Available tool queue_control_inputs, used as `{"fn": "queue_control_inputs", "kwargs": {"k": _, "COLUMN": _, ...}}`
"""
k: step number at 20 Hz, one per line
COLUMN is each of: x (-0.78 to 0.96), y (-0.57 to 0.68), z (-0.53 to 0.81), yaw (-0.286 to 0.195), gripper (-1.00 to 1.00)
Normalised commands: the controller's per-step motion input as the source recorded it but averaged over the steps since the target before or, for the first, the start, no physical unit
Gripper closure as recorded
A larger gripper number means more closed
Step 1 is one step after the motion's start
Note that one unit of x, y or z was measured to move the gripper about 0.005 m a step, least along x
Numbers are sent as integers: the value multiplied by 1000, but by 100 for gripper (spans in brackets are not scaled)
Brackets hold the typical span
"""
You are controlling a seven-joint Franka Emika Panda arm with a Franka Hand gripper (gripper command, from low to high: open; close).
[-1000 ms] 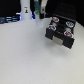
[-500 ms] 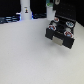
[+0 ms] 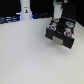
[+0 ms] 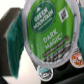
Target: Open the kcup holder, insert the kcup into the holder, and close the kcup holder
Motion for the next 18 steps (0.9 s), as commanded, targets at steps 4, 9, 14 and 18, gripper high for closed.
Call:
{"fn": "queue_control_inputs", "kwargs": {"k": 4, "x": 32, "y": 633, "z": 6, "yaw": 35, "gripper": 100}}
{"fn": "queue_control_inputs", "kwargs": {"k": 9, "x": 12, "y": 535, "z": -38, "yaw": 64, "gripper": 100}}
{"fn": "queue_control_inputs", "kwargs": {"k": 14, "x": 20, "y": 406, "z": -130, "yaw": 87, "gripper": 100}}
{"fn": "queue_control_inputs", "kwargs": {"k": 18, "x": 101, "y": 221, "z": -214, "yaw": 73, "gripper": 100}}
